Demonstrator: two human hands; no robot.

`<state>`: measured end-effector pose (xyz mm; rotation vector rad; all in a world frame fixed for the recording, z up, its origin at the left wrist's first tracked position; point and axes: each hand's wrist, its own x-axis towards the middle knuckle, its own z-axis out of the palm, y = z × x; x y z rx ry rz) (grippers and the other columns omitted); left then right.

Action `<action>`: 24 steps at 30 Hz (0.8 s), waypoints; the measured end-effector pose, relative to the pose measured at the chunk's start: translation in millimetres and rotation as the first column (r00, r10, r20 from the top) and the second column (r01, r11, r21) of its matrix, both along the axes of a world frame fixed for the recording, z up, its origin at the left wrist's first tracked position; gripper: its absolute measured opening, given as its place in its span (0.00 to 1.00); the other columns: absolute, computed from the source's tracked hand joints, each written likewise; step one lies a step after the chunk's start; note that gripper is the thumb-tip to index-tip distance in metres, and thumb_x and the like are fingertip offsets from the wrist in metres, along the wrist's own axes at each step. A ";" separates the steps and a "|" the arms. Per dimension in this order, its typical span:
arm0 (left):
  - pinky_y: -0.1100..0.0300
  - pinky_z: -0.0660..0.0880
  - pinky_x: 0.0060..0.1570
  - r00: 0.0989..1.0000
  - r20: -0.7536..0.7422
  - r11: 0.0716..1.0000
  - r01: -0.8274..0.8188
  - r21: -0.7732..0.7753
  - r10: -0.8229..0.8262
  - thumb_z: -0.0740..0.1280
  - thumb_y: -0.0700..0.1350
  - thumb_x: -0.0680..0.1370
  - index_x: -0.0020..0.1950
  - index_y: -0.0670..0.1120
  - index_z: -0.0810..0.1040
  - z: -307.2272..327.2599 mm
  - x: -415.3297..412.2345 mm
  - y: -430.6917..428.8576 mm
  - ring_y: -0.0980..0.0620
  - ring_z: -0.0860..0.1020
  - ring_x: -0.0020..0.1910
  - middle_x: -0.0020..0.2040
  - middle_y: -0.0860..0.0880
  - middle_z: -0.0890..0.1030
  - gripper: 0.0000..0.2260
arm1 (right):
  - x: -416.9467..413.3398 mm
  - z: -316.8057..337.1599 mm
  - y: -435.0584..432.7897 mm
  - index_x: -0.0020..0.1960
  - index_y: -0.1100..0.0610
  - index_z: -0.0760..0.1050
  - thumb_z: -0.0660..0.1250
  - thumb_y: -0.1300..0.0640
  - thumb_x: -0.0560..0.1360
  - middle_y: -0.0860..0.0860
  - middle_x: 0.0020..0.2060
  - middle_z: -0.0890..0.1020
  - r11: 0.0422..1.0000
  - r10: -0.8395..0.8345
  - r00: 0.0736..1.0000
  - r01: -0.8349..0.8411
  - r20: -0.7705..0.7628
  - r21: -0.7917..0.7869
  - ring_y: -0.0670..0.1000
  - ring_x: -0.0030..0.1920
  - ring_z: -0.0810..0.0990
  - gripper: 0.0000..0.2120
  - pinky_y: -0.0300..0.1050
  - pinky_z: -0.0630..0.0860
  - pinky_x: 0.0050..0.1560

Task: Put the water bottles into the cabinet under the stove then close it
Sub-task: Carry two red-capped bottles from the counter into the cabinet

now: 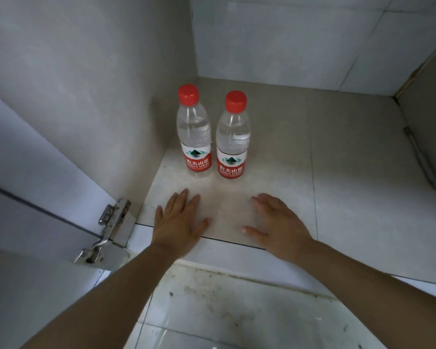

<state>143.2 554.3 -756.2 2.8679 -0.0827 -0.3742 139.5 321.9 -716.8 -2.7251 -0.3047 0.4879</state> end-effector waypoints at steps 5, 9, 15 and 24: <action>0.41 0.46 0.72 0.982 -0.105 0.982 0.165 0.089 -0.155 0.44 0.74 0.70 0.76 0.58 0.51 53.1 -29.9 6.7 0.50 0.49 0.77 0.78 0.53 0.53 0.37 | -27.0 46.3 -14.5 0.75 0.50 0.48 0.52 0.33 0.74 0.49 0.76 0.52 0.984 0.109 0.993 -0.113 -0.042 -0.135 0.52 0.75 0.49 0.37 0.53 0.53 0.74; 0.41 0.51 0.73 0.979 -0.053 0.980 0.198 0.025 -0.197 0.35 0.78 0.62 0.76 0.58 0.52 112.4 -59.7 7.5 0.50 0.51 0.76 0.77 0.53 0.55 0.46 | -52.7 102.8 -23.6 0.75 0.48 0.48 0.48 0.29 0.71 0.48 0.76 0.52 0.966 0.195 0.980 -0.199 -0.036 -0.163 0.52 0.76 0.47 0.39 0.56 0.51 0.74; 0.46 0.58 0.71 0.971 0.055 0.970 0.235 -0.065 -0.232 0.45 0.71 0.69 0.74 0.55 0.58 226.3 -102.5 8.2 0.48 0.60 0.73 0.74 0.50 0.64 0.37 | -107.6 204.6 -22.0 0.75 0.49 0.52 0.47 0.26 0.66 0.49 0.75 0.57 0.995 0.093 0.995 -0.092 0.029 -0.044 0.53 0.75 0.51 0.43 0.54 0.55 0.74; 0.47 0.65 0.65 0.982 0.010 0.981 0.190 -0.052 -0.189 0.49 0.68 0.73 0.73 0.52 0.62 495.0 -197.9 32.8 0.48 0.66 0.69 0.69 0.50 0.69 0.33 | -207.5 454.8 18.3 0.74 0.49 0.53 0.54 0.32 0.71 0.45 0.75 0.57 0.996 -0.043 0.993 0.051 -0.109 0.070 0.50 0.75 0.51 0.37 0.52 0.56 0.74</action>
